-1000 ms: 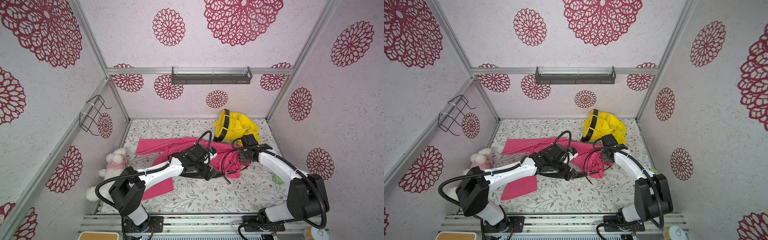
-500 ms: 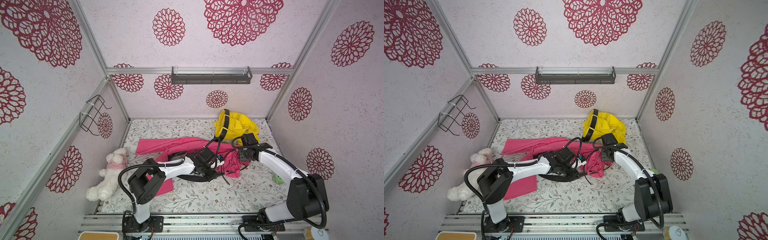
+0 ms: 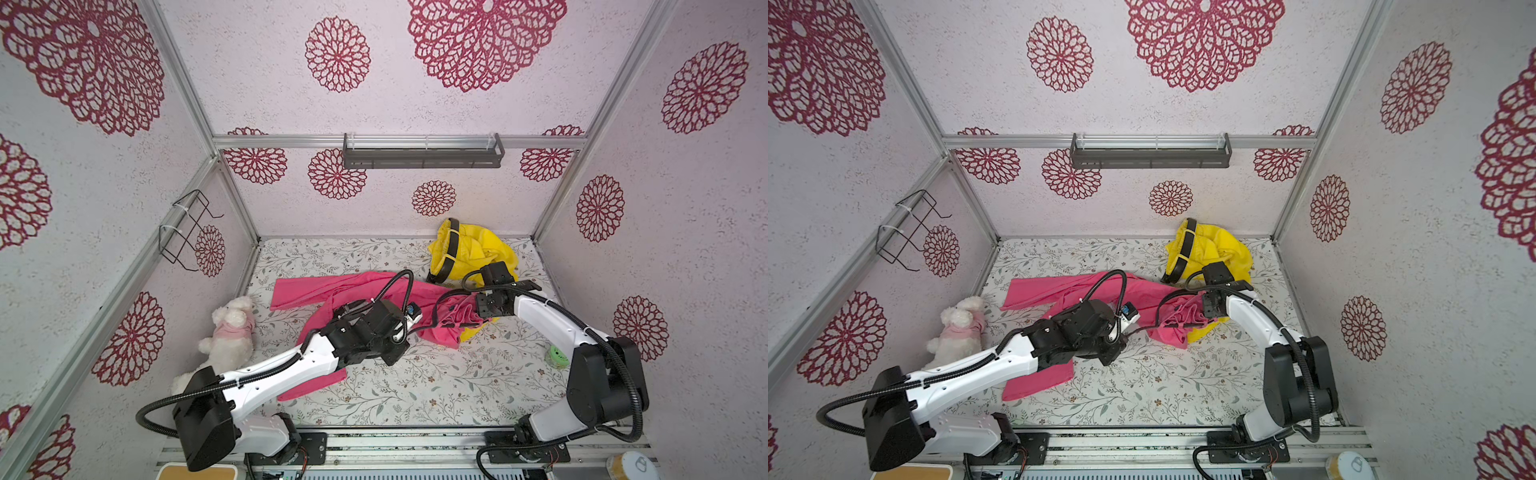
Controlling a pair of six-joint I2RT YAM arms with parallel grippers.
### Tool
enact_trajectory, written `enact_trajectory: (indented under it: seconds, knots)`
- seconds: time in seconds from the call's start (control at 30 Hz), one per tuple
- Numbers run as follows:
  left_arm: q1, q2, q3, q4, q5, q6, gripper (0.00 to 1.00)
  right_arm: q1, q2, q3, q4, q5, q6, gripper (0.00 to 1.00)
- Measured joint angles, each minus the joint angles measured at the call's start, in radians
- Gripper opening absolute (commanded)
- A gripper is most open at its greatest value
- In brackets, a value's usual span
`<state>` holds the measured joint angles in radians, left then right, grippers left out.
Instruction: Remove the belt from the trousers
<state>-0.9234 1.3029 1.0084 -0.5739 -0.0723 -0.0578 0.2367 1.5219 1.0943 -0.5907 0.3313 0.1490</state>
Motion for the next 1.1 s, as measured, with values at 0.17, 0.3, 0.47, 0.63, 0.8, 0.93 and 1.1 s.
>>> enact_trajectory:
  seconds: [0.17, 0.3, 0.47, 0.63, 0.8, 0.93, 1.1]
  knots:
    - [0.039, -0.144, -0.027, -0.094, -0.093, 0.018, 0.0, -0.079, 0.0, 0.001, -0.01, -0.006, -0.002, 0.67]
    - [0.13, -0.259, -0.03, -0.128, -0.171, 0.016, 0.0, -0.12, -0.005, -0.009, -0.009, -0.022, -0.001, 0.69]
    - [0.288, -0.387, -0.031, -0.163, -0.261, 0.021, 0.0, -0.138, -0.009, -0.029, -0.002, -0.023, -0.001, 0.7]
    - [0.512, -0.486, -0.03, -0.17, -0.321, 0.02, 0.0, -0.18, -0.01, -0.061, 0.012, -0.011, -0.003, 0.71]
    - [0.692, -0.504, -0.029, -0.164, -0.343, -0.004, 0.0, -0.229, -0.01, -0.08, 0.016, 0.026, -0.003, 0.72]
    - [0.781, -0.498, -0.019, -0.158, -0.339, -0.029, 0.0, -0.251, -0.012, -0.086, 0.019, 0.054, -0.002, 0.72]
    - [0.853, -0.485, 0.016, -0.121, -0.307, -0.044, 0.0, -0.252, -0.014, -0.092, 0.019, 0.049, -0.002, 0.72]
